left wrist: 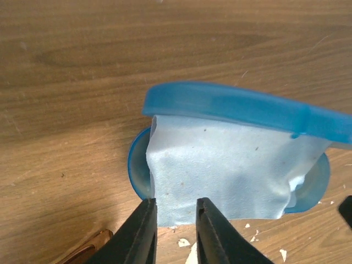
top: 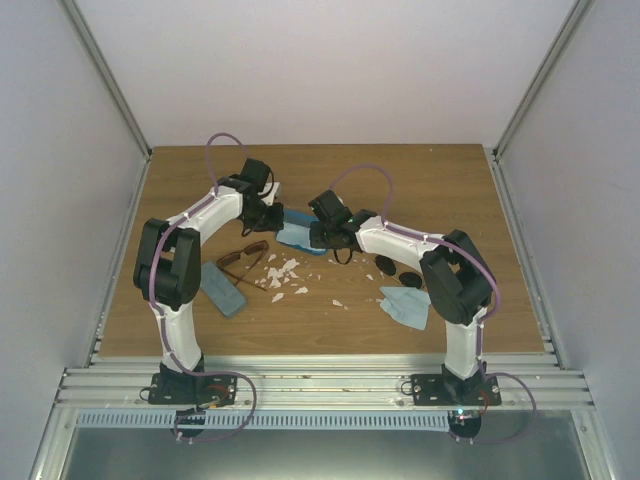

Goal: Organize the sunglasses
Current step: Place the glasses cleaning cloth in the sunglasses case.

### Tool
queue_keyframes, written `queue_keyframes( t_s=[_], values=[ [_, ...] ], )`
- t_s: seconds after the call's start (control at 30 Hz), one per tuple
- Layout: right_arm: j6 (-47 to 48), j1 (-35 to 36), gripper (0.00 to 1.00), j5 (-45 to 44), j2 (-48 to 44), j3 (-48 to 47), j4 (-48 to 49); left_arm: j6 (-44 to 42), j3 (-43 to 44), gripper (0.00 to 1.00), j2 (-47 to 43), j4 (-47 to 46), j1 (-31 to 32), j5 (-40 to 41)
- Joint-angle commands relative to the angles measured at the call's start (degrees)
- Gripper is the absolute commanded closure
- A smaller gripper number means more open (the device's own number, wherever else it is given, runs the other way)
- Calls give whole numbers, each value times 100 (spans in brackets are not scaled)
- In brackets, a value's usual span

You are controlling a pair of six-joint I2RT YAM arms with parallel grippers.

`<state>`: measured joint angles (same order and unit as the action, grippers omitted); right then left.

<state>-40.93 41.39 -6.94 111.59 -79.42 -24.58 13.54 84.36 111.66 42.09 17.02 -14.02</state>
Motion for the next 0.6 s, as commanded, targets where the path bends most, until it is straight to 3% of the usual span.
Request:
queue_keyframes(
  t_s=[0.0, 0.23, 0.57],
  values=[
    [315, -35, 77, 270, -10, -43, 420, 216, -91, 81, -336, -474, -17, -125],
    [467, -38, 88, 586, 415, -266, 775, 574, -594, 92, -262, -1352, 33, -678],
    [556, -36, 90, 371, 743, -349, 891, 898, -1022, 96, -89, -2081, 155, -480]
  ],
)
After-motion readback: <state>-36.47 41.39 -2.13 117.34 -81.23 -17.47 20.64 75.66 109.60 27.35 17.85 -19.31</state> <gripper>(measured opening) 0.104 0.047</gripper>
